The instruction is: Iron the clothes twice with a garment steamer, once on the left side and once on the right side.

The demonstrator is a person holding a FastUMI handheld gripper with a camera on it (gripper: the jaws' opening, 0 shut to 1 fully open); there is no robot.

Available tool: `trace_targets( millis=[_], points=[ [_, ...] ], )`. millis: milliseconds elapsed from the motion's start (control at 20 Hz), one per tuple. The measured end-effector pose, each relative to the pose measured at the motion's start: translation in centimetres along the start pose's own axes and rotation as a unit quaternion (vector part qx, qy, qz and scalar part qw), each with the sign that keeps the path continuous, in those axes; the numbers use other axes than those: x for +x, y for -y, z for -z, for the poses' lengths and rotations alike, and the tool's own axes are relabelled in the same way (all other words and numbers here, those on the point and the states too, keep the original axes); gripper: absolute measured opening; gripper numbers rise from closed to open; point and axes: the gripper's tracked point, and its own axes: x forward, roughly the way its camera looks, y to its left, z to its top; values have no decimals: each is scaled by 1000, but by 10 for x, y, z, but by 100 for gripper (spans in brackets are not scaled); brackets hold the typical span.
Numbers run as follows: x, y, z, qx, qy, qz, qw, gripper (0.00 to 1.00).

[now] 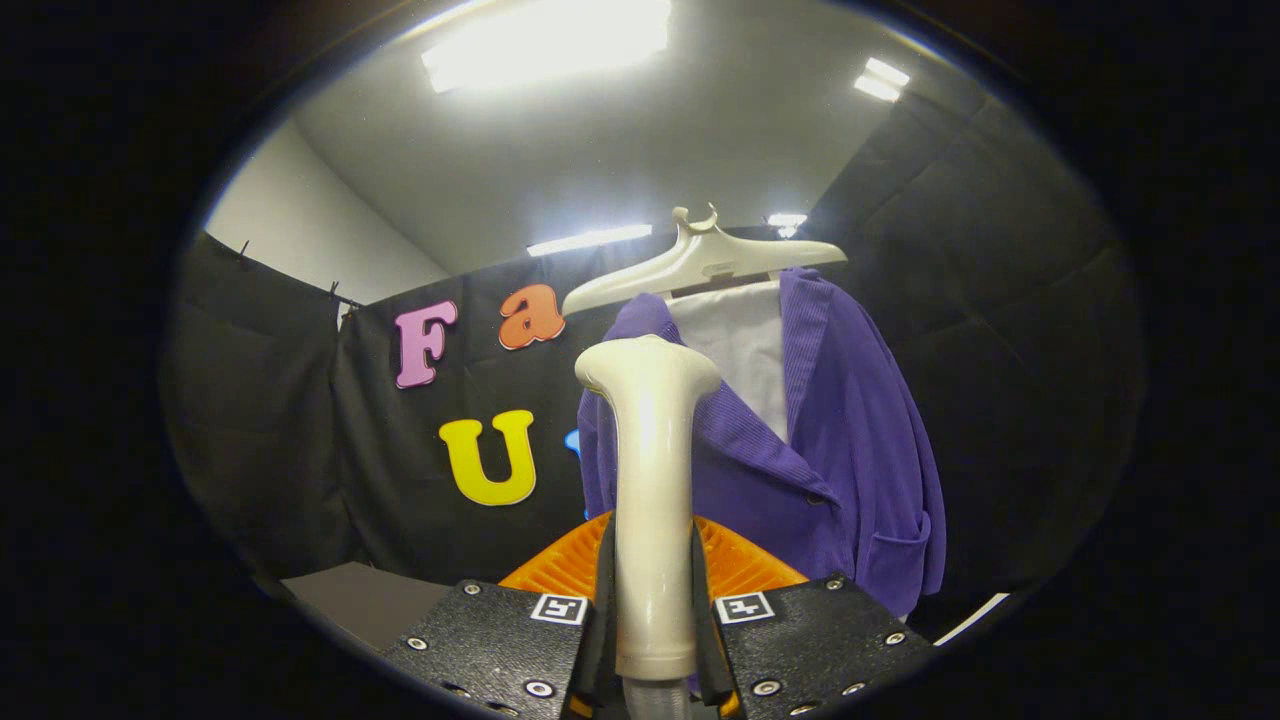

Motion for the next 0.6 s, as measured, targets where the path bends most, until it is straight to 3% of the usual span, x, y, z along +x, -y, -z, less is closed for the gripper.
trace_targets(
  millis=[600],
  points=[
    [-28,25,118,3,-97,19,995,32]
  ],
)
